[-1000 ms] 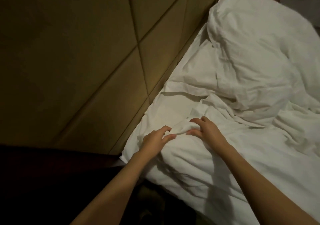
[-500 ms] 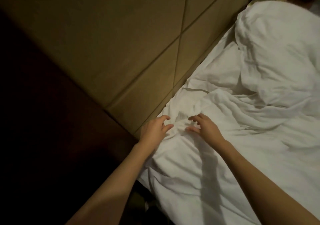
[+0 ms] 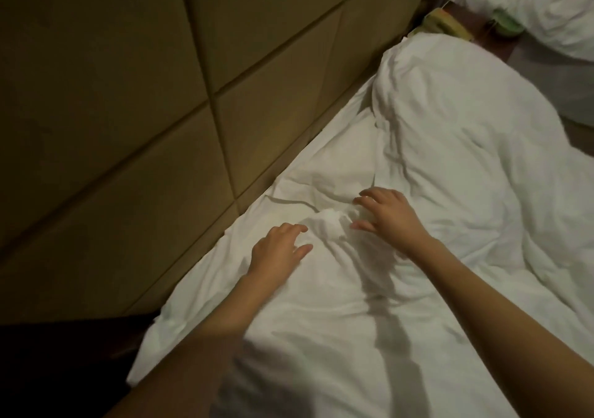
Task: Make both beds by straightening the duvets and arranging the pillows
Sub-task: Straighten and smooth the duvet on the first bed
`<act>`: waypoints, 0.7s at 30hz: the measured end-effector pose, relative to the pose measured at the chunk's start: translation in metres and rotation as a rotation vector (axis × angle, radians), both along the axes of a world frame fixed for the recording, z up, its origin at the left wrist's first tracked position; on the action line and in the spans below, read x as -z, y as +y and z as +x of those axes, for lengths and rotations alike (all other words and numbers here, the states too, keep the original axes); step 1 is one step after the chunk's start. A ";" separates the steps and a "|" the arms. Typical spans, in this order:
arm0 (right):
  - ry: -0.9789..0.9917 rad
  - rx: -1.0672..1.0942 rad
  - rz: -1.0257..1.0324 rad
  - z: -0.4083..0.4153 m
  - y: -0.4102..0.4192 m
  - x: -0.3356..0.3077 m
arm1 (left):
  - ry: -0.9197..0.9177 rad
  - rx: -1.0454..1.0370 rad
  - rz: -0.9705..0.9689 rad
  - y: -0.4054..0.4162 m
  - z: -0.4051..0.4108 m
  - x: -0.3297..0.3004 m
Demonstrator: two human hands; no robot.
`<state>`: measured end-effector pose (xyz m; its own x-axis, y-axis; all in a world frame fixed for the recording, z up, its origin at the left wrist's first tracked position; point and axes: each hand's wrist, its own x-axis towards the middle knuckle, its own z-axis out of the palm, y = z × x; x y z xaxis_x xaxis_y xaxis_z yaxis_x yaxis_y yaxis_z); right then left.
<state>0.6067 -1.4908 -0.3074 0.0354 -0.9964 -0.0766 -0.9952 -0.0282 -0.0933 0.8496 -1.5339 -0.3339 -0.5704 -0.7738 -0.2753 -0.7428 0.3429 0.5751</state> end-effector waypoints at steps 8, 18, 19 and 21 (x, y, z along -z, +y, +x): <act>0.184 -0.242 -0.013 -0.120 -0.064 0.007 | 0.002 0.067 -0.020 -0.025 -0.114 0.040; 0.177 -0.383 -0.238 -0.154 -0.085 0.049 | -0.067 0.004 -0.074 0.008 -0.147 0.096; 0.180 -0.387 -0.267 -0.154 -0.086 0.051 | -0.103 0.018 -0.033 0.006 -0.146 0.096; 0.152 -0.379 -0.315 -0.154 -0.089 0.053 | -0.119 0.015 0.045 0.005 -0.144 0.096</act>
<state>0.4525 -1.5796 -0.3604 0.4099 -0.8915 0.1930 -0.9115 -0.3926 0.1223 0.7057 -1.5293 -0.4298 -0.5434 -0.7504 -0.3762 -0.8015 0.3305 0.4984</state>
